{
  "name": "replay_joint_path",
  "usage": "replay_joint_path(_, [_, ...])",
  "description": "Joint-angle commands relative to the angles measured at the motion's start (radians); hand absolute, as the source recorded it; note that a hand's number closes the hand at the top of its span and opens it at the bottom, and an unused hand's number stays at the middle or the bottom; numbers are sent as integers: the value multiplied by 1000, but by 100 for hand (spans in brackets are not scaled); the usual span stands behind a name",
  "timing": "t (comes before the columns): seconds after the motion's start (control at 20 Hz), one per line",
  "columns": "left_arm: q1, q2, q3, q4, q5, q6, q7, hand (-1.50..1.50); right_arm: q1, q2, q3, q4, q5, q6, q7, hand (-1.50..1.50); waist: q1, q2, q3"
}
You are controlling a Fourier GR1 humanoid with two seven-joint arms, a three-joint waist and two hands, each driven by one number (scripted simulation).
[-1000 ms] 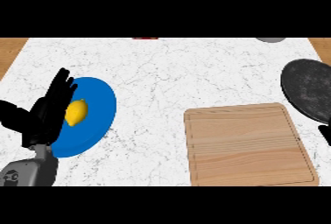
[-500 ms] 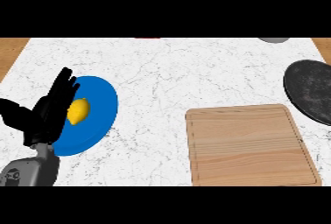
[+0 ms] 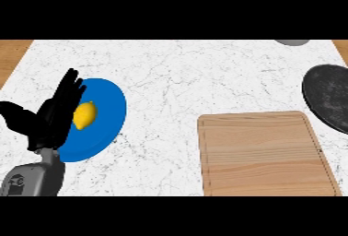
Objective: Pick the squash from the cutting board and place it in the pan
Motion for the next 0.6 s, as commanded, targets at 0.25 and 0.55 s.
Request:
replay_joint_path(0.25, [-15, 0, 1, 21, -4, -6, -14, 0, -116, -29, 35, 437, 99, -234, -171, 150, 19, 9, 2])
replay_joint_path(0.55, [-23, -26, -36, 5, -19, 4, 1, 0, -187, -10, 19, 593, 110, -166, 46, -150, 38, 15, 3])
